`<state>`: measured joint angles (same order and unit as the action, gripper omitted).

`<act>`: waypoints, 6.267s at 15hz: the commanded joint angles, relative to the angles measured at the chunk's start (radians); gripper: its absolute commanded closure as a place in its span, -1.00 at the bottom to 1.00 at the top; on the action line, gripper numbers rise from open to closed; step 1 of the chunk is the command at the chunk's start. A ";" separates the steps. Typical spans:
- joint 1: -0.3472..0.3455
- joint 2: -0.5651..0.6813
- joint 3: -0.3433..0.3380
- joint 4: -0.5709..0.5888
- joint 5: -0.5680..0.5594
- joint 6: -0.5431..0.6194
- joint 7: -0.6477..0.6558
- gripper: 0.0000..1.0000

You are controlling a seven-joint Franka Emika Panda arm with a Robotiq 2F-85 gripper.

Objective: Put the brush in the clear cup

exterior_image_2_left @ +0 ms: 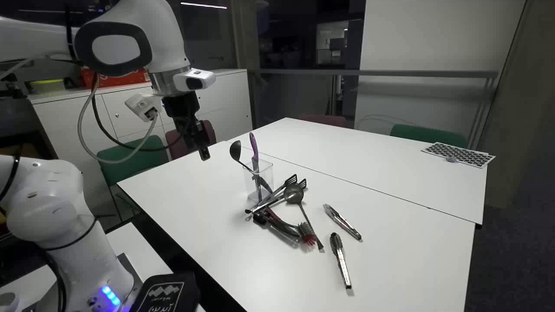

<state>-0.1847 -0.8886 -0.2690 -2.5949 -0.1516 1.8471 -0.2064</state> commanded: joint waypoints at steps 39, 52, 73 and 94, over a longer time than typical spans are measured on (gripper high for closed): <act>-0.093 0.565 0.000 0.331 0.005 0.221 0.325 -1.00; -0.096 0.865 -0.021 0.559 0.343 0.105 0.587 -1.00; -0.110 1.158 -0.035 0.714 0.449 0.043 0.859 -1.00; -0.141 1.663 0.012 1.143 0.496 -0.071 0.868 -1.00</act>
<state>-0.2924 0.7298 -0.2733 -1.5177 0.3403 1.8327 0.6712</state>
